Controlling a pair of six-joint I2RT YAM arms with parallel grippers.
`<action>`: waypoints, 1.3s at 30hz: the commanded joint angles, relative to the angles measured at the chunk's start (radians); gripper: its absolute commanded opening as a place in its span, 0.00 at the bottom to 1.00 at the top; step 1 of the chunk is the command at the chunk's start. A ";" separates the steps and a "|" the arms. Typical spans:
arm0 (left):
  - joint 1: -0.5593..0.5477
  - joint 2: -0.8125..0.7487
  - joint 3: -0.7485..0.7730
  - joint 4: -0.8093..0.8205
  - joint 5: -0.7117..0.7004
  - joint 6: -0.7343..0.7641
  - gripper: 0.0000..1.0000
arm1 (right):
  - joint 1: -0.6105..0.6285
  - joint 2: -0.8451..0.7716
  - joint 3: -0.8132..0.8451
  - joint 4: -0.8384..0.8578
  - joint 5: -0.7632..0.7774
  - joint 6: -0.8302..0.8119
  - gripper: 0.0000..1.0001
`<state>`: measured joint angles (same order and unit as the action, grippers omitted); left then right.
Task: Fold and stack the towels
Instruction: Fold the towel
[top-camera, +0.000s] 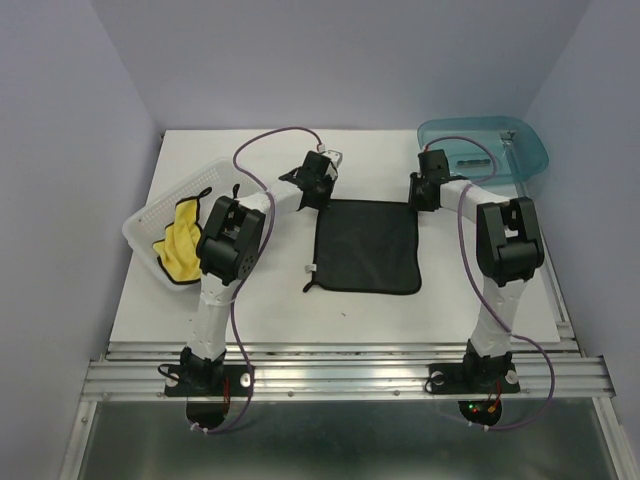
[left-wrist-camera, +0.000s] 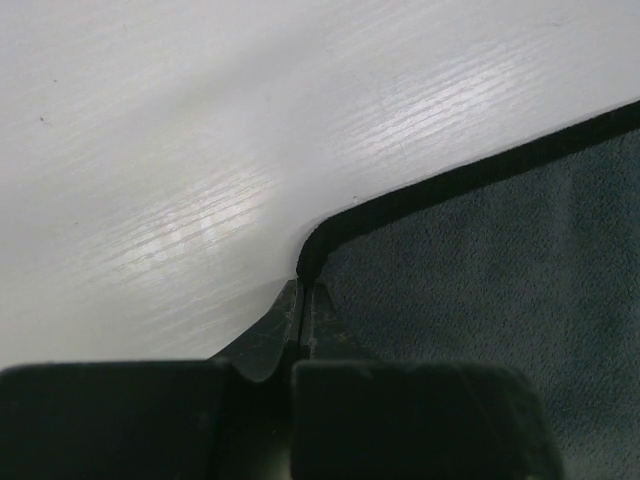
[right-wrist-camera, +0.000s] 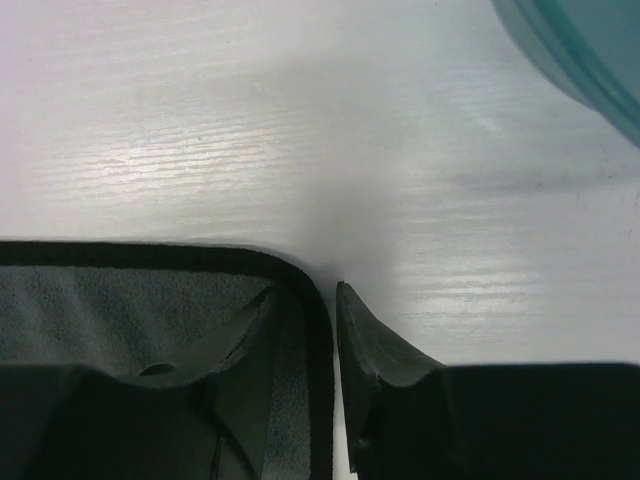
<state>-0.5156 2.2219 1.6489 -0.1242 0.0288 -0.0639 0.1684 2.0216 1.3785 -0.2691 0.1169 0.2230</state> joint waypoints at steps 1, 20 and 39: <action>-0.001 -0.067 -0.018 -0.008 -0.018 0.004 0.00 | -0.012 0.032 0.059 0.016 0.012 -0.024 0.32; -0.004 -0.318 -0.260 0.187 0.016 -0.054 0.00 | -0.012 -0.256 -0.166 0.162 -0.166 -0.110 0.01; -0.135 -0.688 -0.761 0.359 -0.069 -0.192 0.00 | 0.039 -0.646 -0.565 0.157 -0.169 0.104 0.01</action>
<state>-0.6147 1.6398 0.9543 0.1467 -0.0013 -0.2043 0.1917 1.4487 0.8642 -0.1081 -0.0677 0.2672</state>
